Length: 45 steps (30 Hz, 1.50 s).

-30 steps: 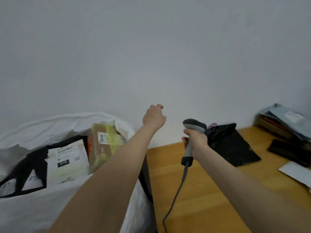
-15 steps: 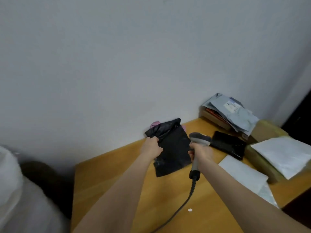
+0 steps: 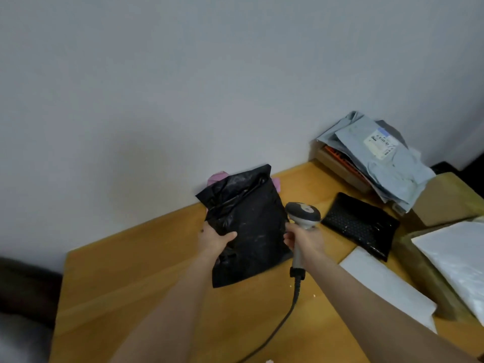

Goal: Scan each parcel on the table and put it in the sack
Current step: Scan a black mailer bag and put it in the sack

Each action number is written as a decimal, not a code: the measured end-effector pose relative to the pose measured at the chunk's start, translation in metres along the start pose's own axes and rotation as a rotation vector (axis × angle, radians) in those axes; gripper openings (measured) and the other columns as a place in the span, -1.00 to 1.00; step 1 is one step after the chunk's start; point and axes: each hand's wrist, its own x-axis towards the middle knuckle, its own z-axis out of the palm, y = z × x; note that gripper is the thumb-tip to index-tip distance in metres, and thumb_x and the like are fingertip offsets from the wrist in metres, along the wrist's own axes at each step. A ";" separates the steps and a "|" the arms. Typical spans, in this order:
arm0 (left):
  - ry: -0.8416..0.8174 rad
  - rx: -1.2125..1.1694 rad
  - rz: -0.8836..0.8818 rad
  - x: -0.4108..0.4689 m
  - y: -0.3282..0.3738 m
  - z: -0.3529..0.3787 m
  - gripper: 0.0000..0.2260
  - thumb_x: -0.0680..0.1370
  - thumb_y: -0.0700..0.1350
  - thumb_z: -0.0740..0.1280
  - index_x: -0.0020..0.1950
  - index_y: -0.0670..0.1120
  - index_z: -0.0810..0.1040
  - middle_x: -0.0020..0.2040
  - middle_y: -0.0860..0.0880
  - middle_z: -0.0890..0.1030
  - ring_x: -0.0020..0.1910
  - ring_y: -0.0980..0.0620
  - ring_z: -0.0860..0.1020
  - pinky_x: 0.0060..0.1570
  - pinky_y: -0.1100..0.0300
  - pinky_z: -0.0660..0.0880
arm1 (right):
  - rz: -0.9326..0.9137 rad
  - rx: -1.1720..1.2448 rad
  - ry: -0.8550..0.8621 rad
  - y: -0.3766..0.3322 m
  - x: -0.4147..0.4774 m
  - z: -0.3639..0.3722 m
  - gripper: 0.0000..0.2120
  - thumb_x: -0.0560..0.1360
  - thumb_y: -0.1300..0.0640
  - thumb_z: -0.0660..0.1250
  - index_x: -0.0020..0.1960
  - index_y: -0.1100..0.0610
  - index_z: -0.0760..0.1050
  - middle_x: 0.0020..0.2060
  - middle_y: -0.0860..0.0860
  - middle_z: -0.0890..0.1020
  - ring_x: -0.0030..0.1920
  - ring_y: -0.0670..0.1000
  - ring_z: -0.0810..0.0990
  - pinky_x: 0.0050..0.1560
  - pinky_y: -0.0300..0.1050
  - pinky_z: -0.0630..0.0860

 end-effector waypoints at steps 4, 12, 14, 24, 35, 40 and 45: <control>0.012 -0.118 -0.043 0.035 -0.014 0.012 -0.16 0.38 0.07 0.53 0.52 -0.14 0.19 0.44 -0.15 0.36 0.39 -0.19 0.37 0.37 -0.09 0.33 | -0.011 -0.064 -0.063 0.009 0.025 0.019 -0.71 0.44 0.18 0.48 0.13 0.20 0.54 0.00 0.08 0.62 0.01 0.12 0.59 0.12 0.10 0.54; 0.059 0.200 -0.066 0.051 -0.023 0.012 -0.20 0.42 0.16 0.46 0.49 -0.16 0.21 0.39 -0.21 0.37 0.35 -0.21 0.36 0.28 -0.07 0.40 | 0.052 -0.046 -0.170 0.024 0.044 0.040 -0.47 0.43 0.14 0.50 0.35 0.22 0.45 0.26 0.12 0.56 0.28 0.17 0.50 0.36 0.15 0.40; 0.092 0.383 0.114 0.049 -0.021 0.013 -0.11 0.39 0.22 0.45 0.55 -0.07 0.08 0.47 -0.16 0.23 0.43 -0.19 0.23 0.34 -0.04 0.31 | 0.012 -0.053 -0.183 0.024 0.047 0.042 -0.46 0.45 0.14 0.49 0.37 0.22 0.43 0.30 0.12 0.54 0.31 0.17 0.48 0.38 0.14 0.37; -0.117 0.655 0.589 0.002 -0.017 0.102 -0.15 0.37 0.30 0.41 0.55 0.10 0.11 0.55 -0.01 0.09 0.51 -0.04 0.07 0.43 -0.01 0.16 | -0.009 0.000 -0.076 0.033 0.052 -0.012 -0.82 0.46 0.15 0.47 -0.04 0.06 0.48 -0.11 -0.02 0.57 -0.14 -0.03 0.53 -0.12 -0.09 0.47; 0.045 0.555 0.590 -0.050 -0.035 0.072 -0.46 0.49 0.08 0.37 0.44 0.02 0.36 0.32 0.03 0.43 0.21 -0.03 0.51 0.05 0.08 0.51 | 0.136 0.211 -0.458 0.042 0.011 -0.029 -0.88 0.49 0.18 0.43 0.00 0.19 0.58 -0.09 0.16 0.68 -0.27 0.01 0.61 -0.16 -0.08 0.57; 0.215 -0.067 0.363 -0.078 0.006 0.017 -0.78 0.60 -0.13 0.27 0.22 -0.10 0.56 0.12 -0.09 0.63 0.08 -0.07 0.57 0.08 0.05 0.52 | 0.059 0.309 -0.329 0.011 -0.022 -0.043 -0.94 0.48 0.23 0.43 -0.08 0.17 0.56 -0.19 0.09 0.63 -0.32 0.00 0.58 -0.30 -0.12 0.53; -0.097 -1.068 0.132 -0.104 0.042 -0.048 -0.83 0.61 -0.19 0.25 0.21 -0.12 0.47 0.12 -0.13 0.59 0.05 -0.09 0.59 0.01 0.04 0.55 | 0.008 0.331 -0.375 -0.013 -0.059 -0.043 -0.97 0.49 0.25 0.40 -0.08 0.17 0.57 -0.19 0.09 0.63 -0.30 0.00 0.57 -0.29 -0.11 0.50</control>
